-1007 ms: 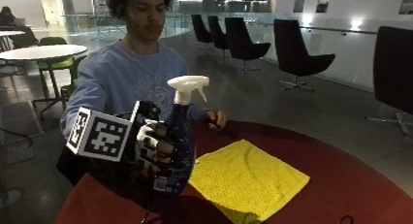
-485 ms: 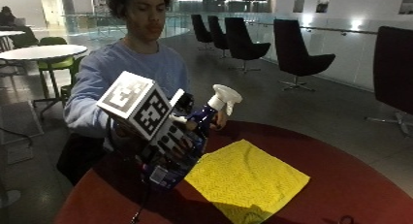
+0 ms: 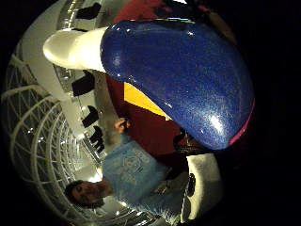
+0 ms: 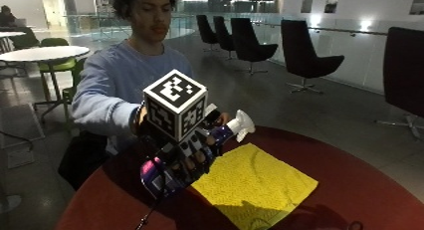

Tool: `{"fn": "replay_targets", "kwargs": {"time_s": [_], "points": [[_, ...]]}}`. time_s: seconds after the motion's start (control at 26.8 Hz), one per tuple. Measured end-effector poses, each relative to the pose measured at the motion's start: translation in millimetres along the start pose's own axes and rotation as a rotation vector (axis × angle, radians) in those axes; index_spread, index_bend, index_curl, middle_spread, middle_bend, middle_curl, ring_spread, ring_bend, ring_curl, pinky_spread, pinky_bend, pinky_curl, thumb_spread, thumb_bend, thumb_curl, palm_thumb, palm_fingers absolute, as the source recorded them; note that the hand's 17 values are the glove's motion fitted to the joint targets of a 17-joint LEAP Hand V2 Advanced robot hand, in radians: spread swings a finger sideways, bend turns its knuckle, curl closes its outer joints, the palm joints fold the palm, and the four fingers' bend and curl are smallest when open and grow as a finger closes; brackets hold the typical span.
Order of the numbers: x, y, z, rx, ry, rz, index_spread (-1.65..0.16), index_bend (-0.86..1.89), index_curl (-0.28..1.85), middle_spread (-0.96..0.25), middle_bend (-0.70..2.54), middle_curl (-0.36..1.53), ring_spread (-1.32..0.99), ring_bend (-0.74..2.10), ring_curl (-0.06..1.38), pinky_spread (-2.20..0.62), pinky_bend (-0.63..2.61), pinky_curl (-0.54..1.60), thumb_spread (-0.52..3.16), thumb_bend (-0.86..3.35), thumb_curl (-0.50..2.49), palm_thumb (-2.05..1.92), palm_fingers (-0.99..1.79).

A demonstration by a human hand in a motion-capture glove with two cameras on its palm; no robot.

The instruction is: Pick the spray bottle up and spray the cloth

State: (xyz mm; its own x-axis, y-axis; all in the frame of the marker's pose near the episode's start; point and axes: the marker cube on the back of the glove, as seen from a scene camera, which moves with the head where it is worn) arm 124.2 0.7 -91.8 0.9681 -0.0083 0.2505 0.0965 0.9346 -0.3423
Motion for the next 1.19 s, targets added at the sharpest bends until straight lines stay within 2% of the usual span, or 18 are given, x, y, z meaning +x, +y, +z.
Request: {"fn": "replay_targets", "kwargs": {"time_s": [0.45, 1.19], "points": [[1.0, -2.3, 2.0, -0.048, 0.131, 0.068, -0.33, 0.07, 0.17, -0.07, 0.25, 0.42, -0.04, 0.55, 0.37, 0.17, 0.36, 0.37, 0.80, -0.03, 0.57, 0.96, 0.93], [1.1, -0.7, 3.3, -0.065, 0.150, 0.049, -0.33, 0.07, 0.16, -0.07, 0.25, 0.42, -0.05, 0.55, 0.36, 0.16, 0.37, 0.37, 0.81, -0.03, 0.56, 0.96, 0.92]]}}
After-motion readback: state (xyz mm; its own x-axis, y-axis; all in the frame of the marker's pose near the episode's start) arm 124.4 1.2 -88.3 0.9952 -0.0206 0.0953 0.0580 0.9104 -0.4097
